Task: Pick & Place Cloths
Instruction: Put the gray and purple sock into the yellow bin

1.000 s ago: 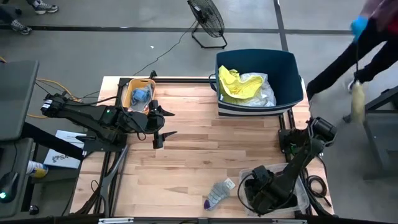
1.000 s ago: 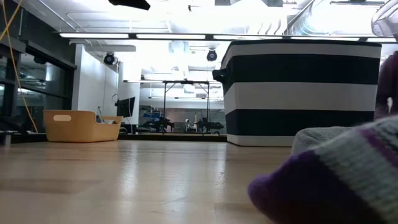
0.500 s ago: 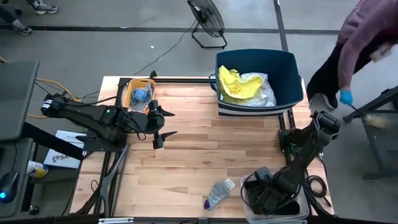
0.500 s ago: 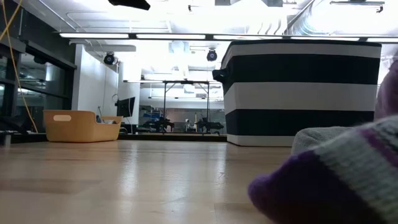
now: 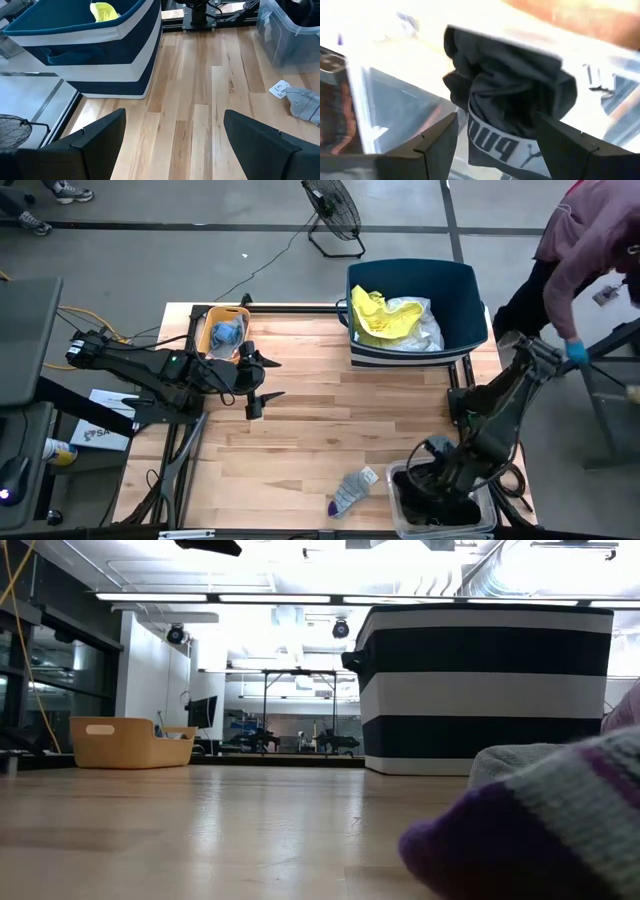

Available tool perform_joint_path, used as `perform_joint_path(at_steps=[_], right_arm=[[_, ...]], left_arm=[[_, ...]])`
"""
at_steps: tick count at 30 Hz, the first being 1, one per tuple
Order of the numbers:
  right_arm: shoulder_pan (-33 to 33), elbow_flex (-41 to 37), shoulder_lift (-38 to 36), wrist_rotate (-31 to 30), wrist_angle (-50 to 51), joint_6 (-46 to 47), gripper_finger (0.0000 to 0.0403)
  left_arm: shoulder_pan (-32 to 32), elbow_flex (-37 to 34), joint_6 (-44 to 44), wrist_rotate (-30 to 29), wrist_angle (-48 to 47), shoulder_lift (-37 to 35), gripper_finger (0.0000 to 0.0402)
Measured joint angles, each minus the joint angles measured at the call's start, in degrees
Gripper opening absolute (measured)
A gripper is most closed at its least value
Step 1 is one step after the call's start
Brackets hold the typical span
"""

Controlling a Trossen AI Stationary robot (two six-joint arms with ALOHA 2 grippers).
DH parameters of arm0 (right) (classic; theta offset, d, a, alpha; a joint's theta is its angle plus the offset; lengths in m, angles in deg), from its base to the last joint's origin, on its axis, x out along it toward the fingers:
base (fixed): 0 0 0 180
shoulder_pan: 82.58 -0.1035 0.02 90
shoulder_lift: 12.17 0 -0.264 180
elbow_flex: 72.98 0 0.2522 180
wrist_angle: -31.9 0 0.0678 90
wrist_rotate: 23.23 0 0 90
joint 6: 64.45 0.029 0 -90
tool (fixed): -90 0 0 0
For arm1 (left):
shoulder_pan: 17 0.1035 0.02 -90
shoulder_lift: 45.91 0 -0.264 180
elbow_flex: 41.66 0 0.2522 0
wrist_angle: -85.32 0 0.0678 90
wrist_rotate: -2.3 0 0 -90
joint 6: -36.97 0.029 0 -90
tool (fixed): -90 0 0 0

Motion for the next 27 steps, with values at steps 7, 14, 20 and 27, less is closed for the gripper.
perform_joint_path(at_steps=[7, 14, 20, 27], right_arm=[[0.0, 0.0, -6.5, -9.1, 6.2, -2.8, 0.0247], [0.7, 0.0, -8.9, -19.0, 11.5, -7.9, 0.0246], [2.9, 0.0, -8.9, -25.1, 13.1, -14.5, 0.0246], [5.7, 0.0, -8.9, -31.4, 13.0, -22.8, 0.0246]], left_arm=[[0.0, 0.0, 0.0, 3.1, 0.0, 0.7, 0.0328], [0.0, 0.0, -1.0, 5.4, 1.3, 4.6, 0.0328], [0.0, 0.0, 0.0, 11.2, 3.4, 11.1, 0.0328], [0.0, 0.0, 4.7, 24.1, 10.2, 19.5, 0.0328]])
